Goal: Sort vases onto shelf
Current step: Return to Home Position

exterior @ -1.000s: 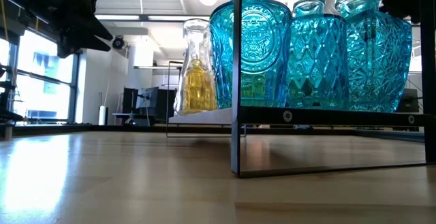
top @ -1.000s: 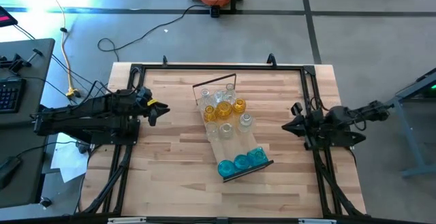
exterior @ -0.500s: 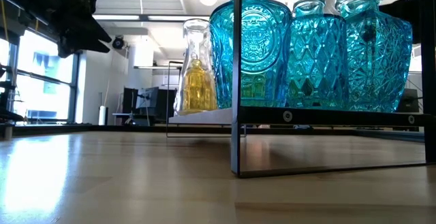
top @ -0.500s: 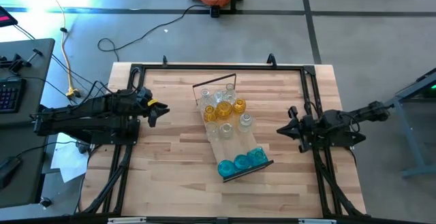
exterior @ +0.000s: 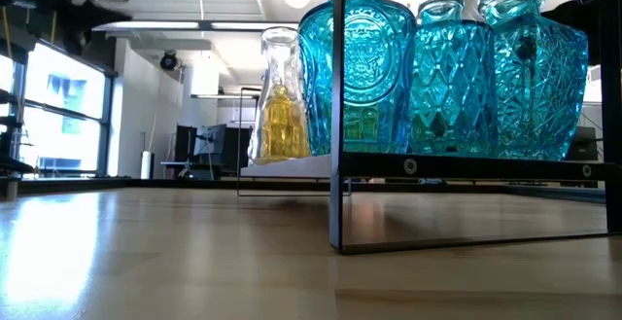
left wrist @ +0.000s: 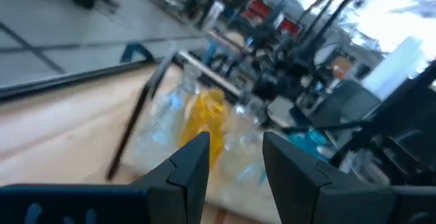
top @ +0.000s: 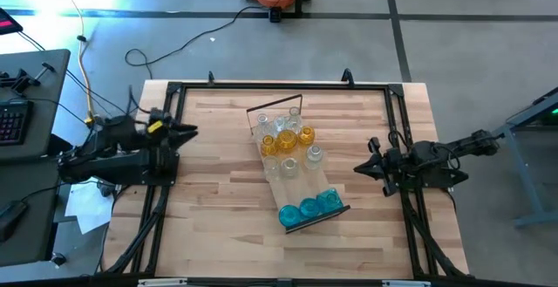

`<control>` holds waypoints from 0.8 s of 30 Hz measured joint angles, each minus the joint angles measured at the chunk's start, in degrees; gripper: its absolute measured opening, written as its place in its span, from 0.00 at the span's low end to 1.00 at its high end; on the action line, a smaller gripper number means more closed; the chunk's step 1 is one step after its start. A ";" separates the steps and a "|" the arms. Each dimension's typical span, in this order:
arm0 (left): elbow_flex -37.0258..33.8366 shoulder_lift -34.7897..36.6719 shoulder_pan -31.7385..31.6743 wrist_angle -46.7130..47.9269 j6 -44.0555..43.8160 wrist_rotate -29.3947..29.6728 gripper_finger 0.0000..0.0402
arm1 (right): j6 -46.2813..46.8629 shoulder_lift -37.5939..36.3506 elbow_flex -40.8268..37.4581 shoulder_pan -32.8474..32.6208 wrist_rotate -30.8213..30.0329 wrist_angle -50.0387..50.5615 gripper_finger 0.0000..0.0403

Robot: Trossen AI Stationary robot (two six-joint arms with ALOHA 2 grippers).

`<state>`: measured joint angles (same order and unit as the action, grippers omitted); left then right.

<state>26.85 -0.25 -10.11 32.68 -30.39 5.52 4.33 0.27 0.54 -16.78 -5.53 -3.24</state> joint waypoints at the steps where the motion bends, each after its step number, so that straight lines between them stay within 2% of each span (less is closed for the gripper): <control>1: -0.24 -0.07 0.00 0.01 -0.29 -0.93 0.32 | -0.04 0.00 0.00 0.01 -0.01 0.02 0.00; 3: -0.75 -0.27 0.08 1.68 -0.39 -3.30 0.32 | -0.11 0.00 0.00 0.03 -0.05 0.04 0.00; 4: -1.67 -1.20 0.08 -0.36 -0.64 -3.90 0.32 | -0.25 0.00 0.00 0.03 -0.13 0.03 0.00; 7: -7.45 -0.23 0.09 -0.67 -3.62 -4.47 0.32 | -0.27 0.00 0.00 0.03 -0.45 0.08 0.00; 15: -23.74 0.06 0.16 -27.24 -4.66 -6.47 0.32 | 0.76 0.00 -0.02 0.03 -0.27 0.01 0.00; 18: -26.20 -0.46 0.74 -33.52 -3.33 -6.37 0.32 | 0.68 0.00 -0.02 0.03 -0.28 -0.02 0.00; 24: -26.14 -0.61 2.77 -33.29 -2.68 -4.82 0.32 | -1.66 0.00 -0.02 0.03 -0.25 0.46 0.00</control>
<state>0.71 -0.86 -7.34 -0.61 -33.07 0.70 2.67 0.27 0.51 -16.75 -5.78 -2.79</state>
